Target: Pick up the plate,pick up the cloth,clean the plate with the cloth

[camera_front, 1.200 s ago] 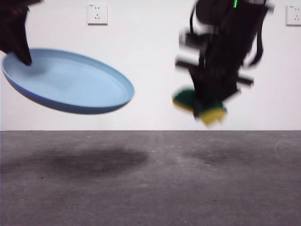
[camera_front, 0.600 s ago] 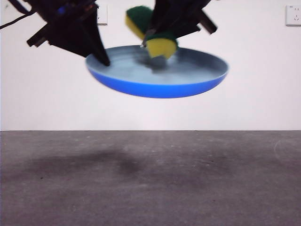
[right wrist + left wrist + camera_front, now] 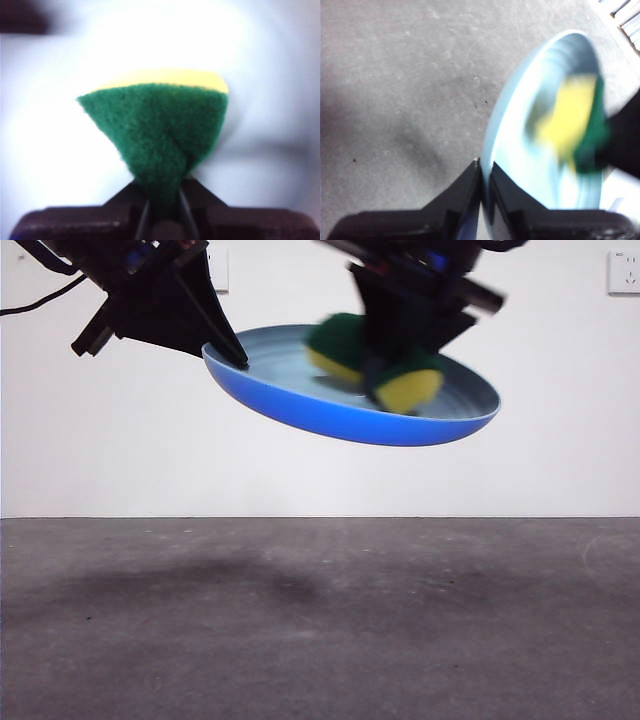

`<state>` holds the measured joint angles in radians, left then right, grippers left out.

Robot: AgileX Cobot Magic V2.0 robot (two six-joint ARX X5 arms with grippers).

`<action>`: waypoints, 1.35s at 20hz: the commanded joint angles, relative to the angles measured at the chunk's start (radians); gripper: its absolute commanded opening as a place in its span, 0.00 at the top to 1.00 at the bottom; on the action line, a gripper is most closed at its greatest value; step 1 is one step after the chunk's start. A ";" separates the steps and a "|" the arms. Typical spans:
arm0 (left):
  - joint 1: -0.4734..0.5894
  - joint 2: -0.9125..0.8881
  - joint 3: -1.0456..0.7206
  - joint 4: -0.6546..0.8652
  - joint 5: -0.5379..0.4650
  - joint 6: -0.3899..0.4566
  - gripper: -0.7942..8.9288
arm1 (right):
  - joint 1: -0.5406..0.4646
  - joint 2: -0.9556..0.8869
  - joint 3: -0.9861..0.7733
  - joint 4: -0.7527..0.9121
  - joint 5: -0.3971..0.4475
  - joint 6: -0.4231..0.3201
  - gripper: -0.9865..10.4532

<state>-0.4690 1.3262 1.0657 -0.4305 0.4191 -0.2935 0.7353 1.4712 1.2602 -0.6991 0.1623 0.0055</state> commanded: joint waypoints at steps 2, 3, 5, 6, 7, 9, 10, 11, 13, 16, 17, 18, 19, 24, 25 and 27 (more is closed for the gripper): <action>-0.007 -0.017 0.002 -0.011 0.081 -0.023 0.93 | -0.008 -0.013 -0.011 0.169 0.085 -0.002 0.93; -0.009 -0.017 0.002 -0.009 0.081 -0.023 0.93 | -0.008 -0.013 -0.012 0.225 0.041 0.000 0.93; -0.010 -0.017 0.002 -0.003 0.080 -0.024 0.93 | -0.008 -0.012 -0.012 0.273 -0.064 0.010 0.93; -0.010 -0.017 0.002 0.002 0.079 -0.025 0.93 | -0.008 -0.011 -0.011 0.272 -0.108 0.021 0.93; -0.009 -0.017 0.002 0.010 0.079 -0.026 0.93 | -0.007 -0.010 -0.012 0.267 -0.161 0.037 0.93; 0.003 -0.017 0.002 0.048 0.057 -0.046 0.93 | -0.006 -0.005 -0.012 0.214 -0.308 0.057 0.93; 0.015 -0.017 0.002 0.072 0.050 -0.058 0.93 | -0.006 -0.005 -0.012 0.161 -0.359 0.057 0.93; 0.026 -0.017 0.002 0.095 0.050 -0.073 0.93 | -0.006 -0.005 -0.012 0.109 -0.373 0.056 0.93; 0.050 -0.017 0.002 0.131 0.050 -0.093 0.93 | -0.006 -0.005 -0.012 -0.026 -0.347 0.021 0.93; 0.087 -0.017 0.002 0.108 0.056 -0.099 0.93 | -0.008 -0.010 -0.012 -0.176 -0.043 -0.006 0.93; 0.092 -0.017 0.002 0.089 0.058 -0.097 0.93 | -0.008 -0.016 -0.012 -0.174 0.093 -0.004 0.93; 0.091 -0.017 0.002 0.068 0.060 -0.088 0.93 | -0.008 -0.021 -0.011 -0.144 0.202 -0.002 0.93; 0.089 -0.017 0.002 0.048 0.062 -0.073 0.93 | -0.008 -0.026 -0.012 -0.092 0.264 0.005 0.93; 0.060 -0.017 0.002 0.045 0.060 -0.069 0.93 | -0.008 -0.034 -0.012 0.147 0.139 0.013 0.93; 0.055 -0.017 0.002 0.050 0.060 -0.070 0.93 | -0.008 -0.033 -0.012 0.178 0.081 0.018 0.93; 0.054 -0.017 0.002 0.061 0.059 -0.074 0.93 | -0.007 -0.031 -0.012 0.216 -0.043 0.048 0.93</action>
<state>-0.4080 1.3209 1.0657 -0.3931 0.4500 -0.3534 0.7265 1.4311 1.2602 -0.4862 0.1795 0.0273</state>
